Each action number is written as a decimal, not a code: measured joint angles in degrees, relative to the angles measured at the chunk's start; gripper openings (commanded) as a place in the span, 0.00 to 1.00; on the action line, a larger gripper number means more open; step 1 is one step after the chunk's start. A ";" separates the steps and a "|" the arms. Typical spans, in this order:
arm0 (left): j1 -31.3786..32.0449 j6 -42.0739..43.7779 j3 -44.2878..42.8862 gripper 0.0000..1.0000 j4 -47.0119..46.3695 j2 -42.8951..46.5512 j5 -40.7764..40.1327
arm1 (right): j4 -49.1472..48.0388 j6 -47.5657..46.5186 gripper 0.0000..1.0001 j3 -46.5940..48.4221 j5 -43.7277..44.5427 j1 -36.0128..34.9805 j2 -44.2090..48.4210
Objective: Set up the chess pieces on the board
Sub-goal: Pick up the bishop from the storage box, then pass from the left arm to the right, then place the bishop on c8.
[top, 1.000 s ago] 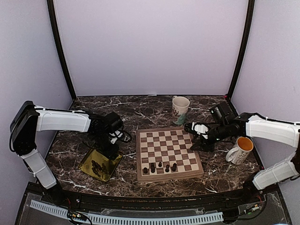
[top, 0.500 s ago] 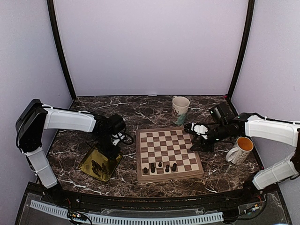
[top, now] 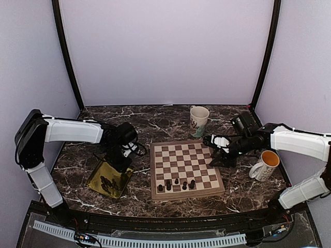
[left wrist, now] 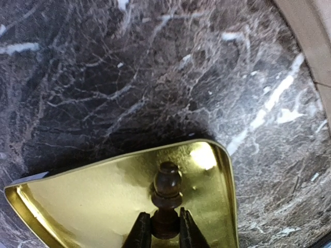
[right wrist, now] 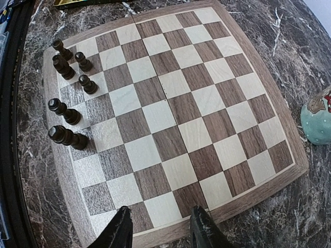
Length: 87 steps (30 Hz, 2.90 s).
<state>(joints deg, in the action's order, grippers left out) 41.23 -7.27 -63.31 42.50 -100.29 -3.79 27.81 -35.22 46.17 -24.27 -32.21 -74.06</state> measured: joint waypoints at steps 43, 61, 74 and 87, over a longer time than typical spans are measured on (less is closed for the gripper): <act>16.22 -0.22 4.11 0.16 -47.17 9.81 14.51 | 10.78 27.67 0.39 35.89 -32.85 -6.23 -27.34; 16.20 -0.87 3.65 0.16 -48.39 9.81 14.29 | 9.44 28.61 0.12 35.87 -31.19 -6.84 -27.61; 16.22 -1.51 4.52 0.64 -47.89 11.10 8.44 | 9.38 25.81 0.01 34.21 -25.73 -6.38 -26.38; 13.73 1.40 5.75 0.63 -38.69 16.63 -2.67 | 11.89 13.75 0.02 22.21 -11.76 -1.68 -6.32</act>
<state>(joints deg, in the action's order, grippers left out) 54.96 -5.87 -57.56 3.81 -83.66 -6.46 39.70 -21.47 68.38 -36.03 -33.89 -80.38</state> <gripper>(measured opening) 0.635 0.094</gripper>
